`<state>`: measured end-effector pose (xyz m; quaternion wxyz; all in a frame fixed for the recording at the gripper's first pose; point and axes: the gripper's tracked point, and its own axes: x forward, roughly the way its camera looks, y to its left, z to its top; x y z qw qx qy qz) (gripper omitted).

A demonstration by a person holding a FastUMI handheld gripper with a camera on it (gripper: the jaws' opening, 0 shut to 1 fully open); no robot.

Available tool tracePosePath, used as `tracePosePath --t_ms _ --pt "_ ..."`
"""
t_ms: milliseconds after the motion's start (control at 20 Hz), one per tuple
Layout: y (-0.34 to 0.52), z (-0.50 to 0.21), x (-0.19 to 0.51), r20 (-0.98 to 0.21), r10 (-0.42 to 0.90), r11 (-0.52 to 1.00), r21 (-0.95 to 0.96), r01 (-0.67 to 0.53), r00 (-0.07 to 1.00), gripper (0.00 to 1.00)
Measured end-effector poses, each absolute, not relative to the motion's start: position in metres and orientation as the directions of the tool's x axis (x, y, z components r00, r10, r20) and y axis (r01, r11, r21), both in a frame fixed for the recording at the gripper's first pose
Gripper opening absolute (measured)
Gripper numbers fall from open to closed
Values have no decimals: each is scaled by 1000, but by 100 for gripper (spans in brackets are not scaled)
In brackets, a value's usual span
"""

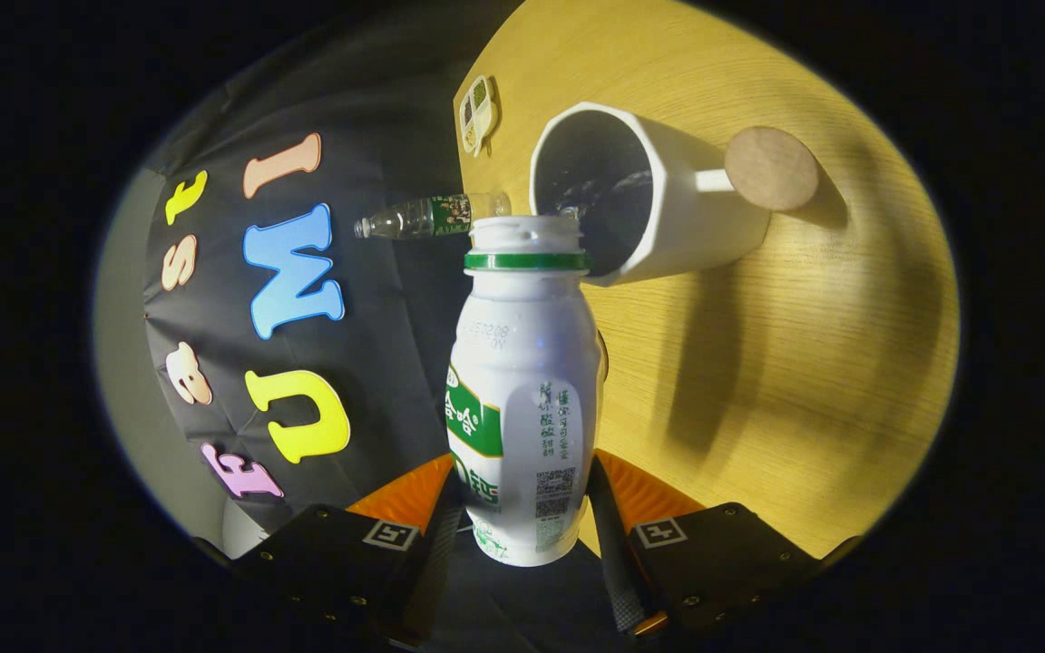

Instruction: Take the bottle from table, then pour the juice into the cup, finally place the bottle on the coaster

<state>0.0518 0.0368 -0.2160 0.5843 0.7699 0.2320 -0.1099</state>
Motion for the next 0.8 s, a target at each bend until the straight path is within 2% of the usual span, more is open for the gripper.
tracePosePath --t_ms 800 --pt "31 -199 55 -440 273 -297 807 510 856 71"
